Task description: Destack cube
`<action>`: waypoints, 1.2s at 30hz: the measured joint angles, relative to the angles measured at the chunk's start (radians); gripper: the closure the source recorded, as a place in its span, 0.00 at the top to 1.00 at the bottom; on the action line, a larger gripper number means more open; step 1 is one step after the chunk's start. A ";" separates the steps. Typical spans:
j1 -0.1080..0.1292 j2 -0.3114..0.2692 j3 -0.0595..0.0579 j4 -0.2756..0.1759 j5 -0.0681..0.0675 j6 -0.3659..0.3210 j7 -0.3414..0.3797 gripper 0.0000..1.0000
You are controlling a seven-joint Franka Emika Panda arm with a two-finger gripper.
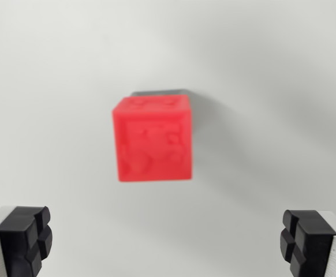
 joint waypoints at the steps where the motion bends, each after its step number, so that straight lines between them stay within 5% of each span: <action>1: 0.003 0.003 0.003 -0.006 -0.002 0.008 -0.008 1.00; 6: 0.011 0.026 0.007 -0.020 -0.009 0.048 -0.014 1.00; 36: 0.022 0.256 -0.014 -0.029 -0.050 0.282 0.006 1.00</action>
